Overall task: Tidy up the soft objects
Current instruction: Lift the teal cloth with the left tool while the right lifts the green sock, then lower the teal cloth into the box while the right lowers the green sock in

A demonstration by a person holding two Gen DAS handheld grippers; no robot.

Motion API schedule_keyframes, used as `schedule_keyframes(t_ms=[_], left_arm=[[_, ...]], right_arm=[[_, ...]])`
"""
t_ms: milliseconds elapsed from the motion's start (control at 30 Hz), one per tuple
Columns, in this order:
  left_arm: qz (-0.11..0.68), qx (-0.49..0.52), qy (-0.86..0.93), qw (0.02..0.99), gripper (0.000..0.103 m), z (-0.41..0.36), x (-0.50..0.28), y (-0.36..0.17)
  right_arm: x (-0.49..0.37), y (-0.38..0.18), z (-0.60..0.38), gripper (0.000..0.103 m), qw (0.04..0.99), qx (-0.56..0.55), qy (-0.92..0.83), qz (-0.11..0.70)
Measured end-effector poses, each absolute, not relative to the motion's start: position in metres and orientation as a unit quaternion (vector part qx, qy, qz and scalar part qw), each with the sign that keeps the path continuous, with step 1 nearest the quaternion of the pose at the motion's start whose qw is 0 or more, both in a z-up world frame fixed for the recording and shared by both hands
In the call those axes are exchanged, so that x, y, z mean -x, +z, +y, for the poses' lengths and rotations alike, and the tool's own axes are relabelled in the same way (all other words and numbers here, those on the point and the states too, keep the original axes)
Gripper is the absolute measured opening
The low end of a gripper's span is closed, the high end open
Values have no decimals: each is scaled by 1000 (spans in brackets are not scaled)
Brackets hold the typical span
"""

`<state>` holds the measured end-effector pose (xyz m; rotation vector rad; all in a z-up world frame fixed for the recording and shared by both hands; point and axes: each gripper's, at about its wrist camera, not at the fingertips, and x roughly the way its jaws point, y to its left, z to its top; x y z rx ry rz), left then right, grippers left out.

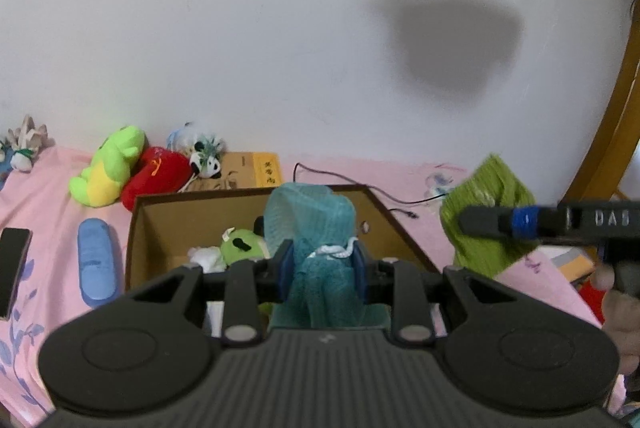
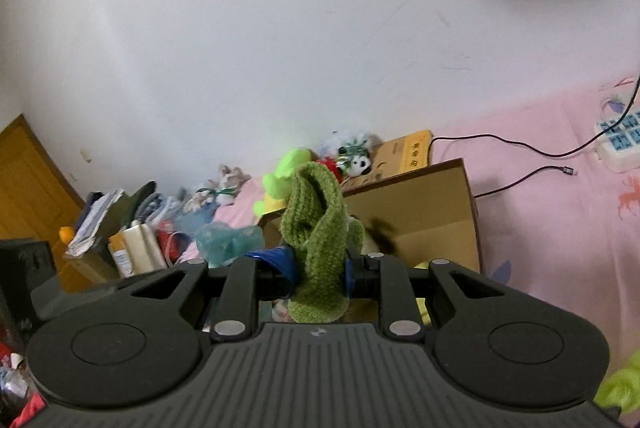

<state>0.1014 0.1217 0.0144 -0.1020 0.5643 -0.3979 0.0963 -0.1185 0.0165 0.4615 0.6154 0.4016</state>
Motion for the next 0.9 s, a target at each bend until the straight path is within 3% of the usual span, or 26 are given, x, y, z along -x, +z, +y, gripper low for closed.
schedule_keyframes(t_ms=[467,733,900], left_arm=[[358,66,-162,917,28,98,-149,-33],[392,68,-138,907,30,94,-163,-56],[402,60,-118,906,37,94,-165,-66]], right_arm=[[-169,-24,-104,5,897,-186,164,366],[-202,-49,-100,11,889,-192,148,389],[-214,-66,-97,12,879,-203,139,408]])
